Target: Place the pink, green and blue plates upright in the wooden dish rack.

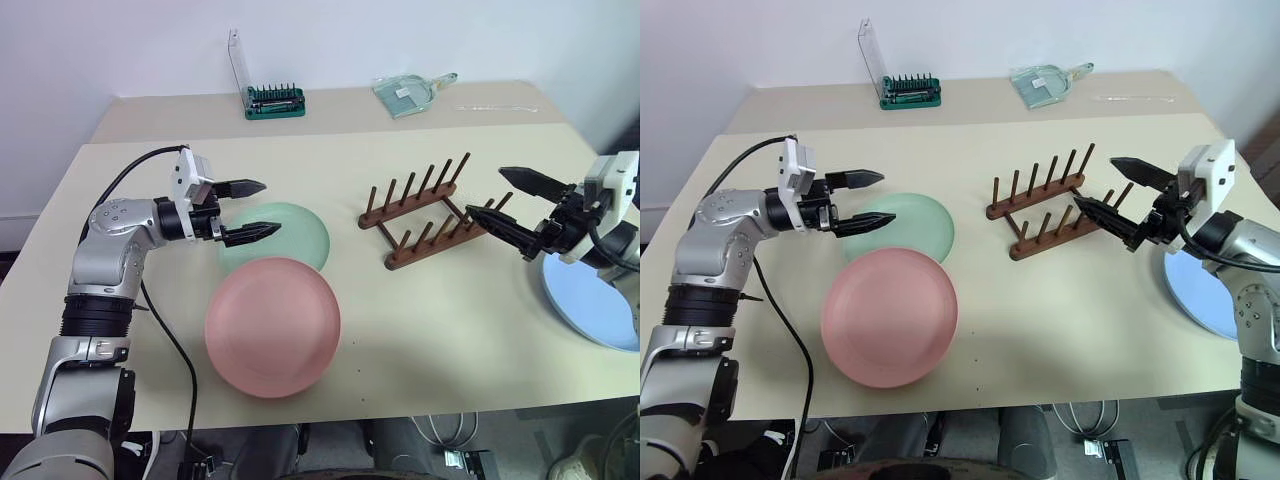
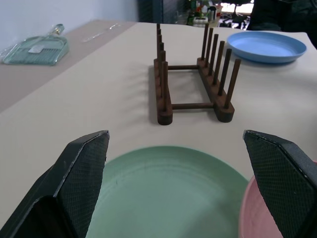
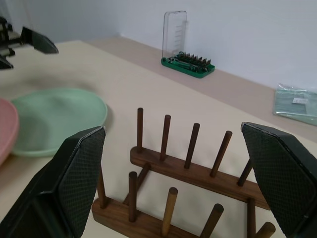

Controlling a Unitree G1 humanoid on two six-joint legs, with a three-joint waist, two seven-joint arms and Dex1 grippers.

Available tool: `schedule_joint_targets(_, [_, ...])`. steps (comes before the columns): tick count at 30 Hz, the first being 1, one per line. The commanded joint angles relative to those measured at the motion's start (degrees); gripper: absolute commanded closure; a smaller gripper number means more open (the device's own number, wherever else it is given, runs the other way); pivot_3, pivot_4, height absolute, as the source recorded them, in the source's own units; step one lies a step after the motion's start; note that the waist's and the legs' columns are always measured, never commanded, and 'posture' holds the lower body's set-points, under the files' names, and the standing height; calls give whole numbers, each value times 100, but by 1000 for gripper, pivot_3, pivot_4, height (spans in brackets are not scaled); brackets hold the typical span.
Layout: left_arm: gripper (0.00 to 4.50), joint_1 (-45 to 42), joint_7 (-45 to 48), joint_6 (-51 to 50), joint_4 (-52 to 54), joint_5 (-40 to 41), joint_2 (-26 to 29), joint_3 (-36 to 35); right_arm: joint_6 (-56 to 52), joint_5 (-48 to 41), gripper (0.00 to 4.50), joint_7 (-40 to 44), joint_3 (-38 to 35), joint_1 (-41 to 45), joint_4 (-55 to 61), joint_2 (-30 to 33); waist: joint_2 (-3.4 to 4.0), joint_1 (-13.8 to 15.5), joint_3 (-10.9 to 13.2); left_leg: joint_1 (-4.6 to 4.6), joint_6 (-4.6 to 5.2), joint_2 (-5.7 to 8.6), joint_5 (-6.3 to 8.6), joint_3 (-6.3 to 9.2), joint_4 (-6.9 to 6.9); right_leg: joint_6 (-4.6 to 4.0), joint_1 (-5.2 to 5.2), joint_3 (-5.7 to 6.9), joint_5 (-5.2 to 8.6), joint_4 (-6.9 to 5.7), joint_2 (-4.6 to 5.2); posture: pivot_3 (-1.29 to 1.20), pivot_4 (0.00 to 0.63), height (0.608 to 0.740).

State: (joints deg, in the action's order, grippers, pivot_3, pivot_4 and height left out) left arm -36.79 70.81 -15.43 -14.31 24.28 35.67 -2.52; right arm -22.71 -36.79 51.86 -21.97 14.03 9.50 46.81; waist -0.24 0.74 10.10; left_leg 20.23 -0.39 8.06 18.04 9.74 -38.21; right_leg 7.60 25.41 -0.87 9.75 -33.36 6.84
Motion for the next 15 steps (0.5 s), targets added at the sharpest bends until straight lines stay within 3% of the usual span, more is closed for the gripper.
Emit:
schedule_joint_targets(1, [0, -133, -13, 17, 213, 58, 39, -76, 214, 68, 39, -25, -77, 116, 23, -38, 0, 0, 0, 0, 0, 0, 0, -1, 0, 0, 0, -1, 0, 0, 0, 0, 150, 740])
schedule_joint_targets(15, [0, -534, 74, 205, -277, 11, -347, 39, 84, 57, 39, -158, -387, -277, 399, 34, 0, 5, 0, 0, 0, -1, 0, -7, -1, -1, 1, -4, -1, 0, -1, 0, 150, 740])
